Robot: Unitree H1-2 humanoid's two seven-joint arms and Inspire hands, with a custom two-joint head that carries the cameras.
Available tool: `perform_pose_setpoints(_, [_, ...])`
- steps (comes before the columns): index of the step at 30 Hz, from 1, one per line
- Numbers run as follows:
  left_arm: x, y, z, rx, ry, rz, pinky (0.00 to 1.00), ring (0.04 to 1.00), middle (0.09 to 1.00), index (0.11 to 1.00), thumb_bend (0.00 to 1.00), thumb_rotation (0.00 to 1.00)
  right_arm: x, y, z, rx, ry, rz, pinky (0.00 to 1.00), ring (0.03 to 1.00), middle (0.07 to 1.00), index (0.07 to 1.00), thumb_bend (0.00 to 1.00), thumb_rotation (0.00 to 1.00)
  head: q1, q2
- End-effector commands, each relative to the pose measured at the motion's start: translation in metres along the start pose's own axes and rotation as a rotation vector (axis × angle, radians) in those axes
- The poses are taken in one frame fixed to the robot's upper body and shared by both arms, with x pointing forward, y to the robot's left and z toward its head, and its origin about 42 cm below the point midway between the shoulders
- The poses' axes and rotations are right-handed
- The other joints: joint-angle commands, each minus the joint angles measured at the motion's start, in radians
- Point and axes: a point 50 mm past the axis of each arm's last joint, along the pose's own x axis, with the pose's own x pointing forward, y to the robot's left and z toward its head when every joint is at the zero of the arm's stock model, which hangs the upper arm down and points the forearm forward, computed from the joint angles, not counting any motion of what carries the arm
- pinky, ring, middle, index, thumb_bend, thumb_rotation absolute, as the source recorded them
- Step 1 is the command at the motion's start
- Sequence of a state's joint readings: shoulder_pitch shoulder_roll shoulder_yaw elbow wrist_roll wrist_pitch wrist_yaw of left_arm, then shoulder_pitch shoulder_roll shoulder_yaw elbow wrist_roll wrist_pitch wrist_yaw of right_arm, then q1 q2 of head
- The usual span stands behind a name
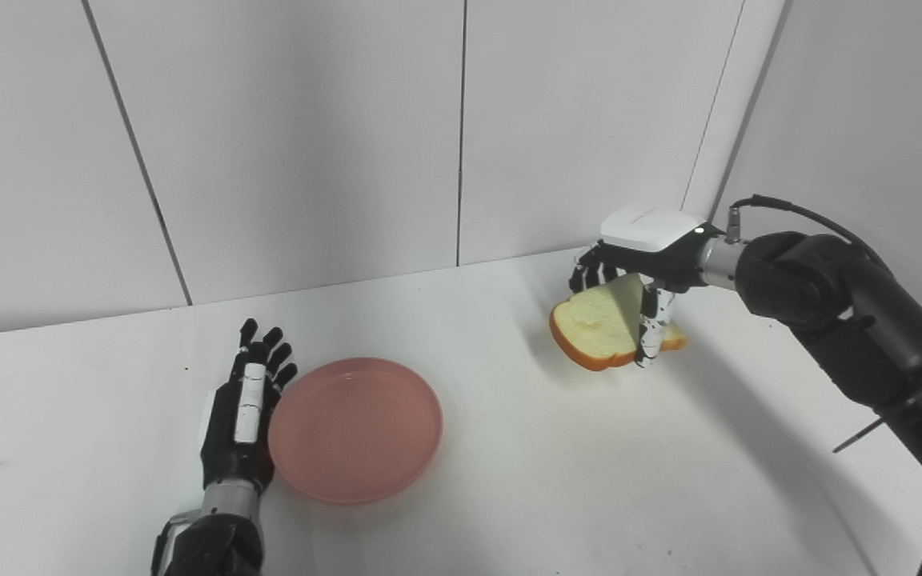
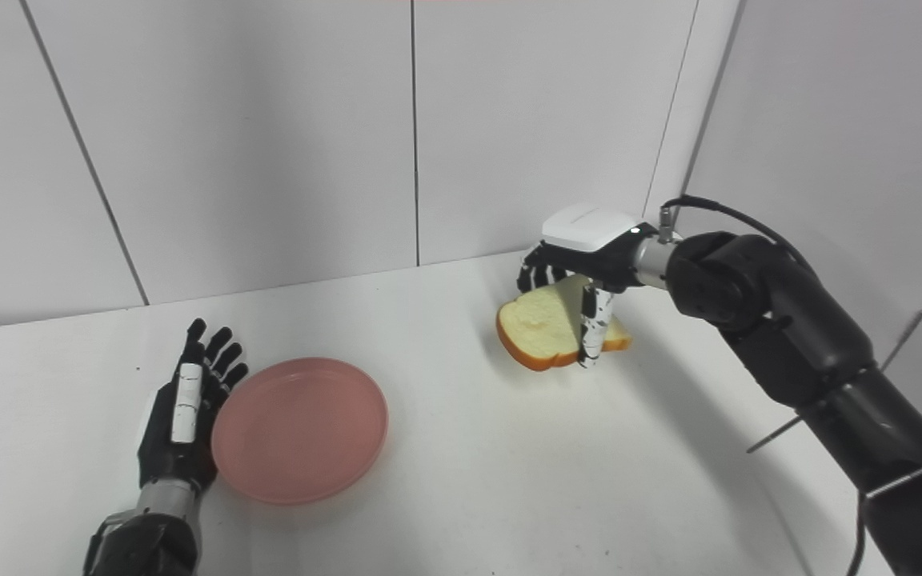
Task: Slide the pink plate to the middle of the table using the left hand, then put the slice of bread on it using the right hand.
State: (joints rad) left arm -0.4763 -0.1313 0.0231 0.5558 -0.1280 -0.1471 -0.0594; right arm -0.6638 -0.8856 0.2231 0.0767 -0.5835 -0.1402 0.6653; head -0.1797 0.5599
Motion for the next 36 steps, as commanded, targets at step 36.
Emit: perform_pose_setpoints(36, [-0.019,-0.041,-0.049,0.005,0.125,0.061,0.84,0.917,0.924,1.0,0.92,0.75,0.053,-0.038,0.165,0.037,-0.296,-0.175,0.48,0.564,0.639,0.668,0.89,0.18,0.25,-0.001])
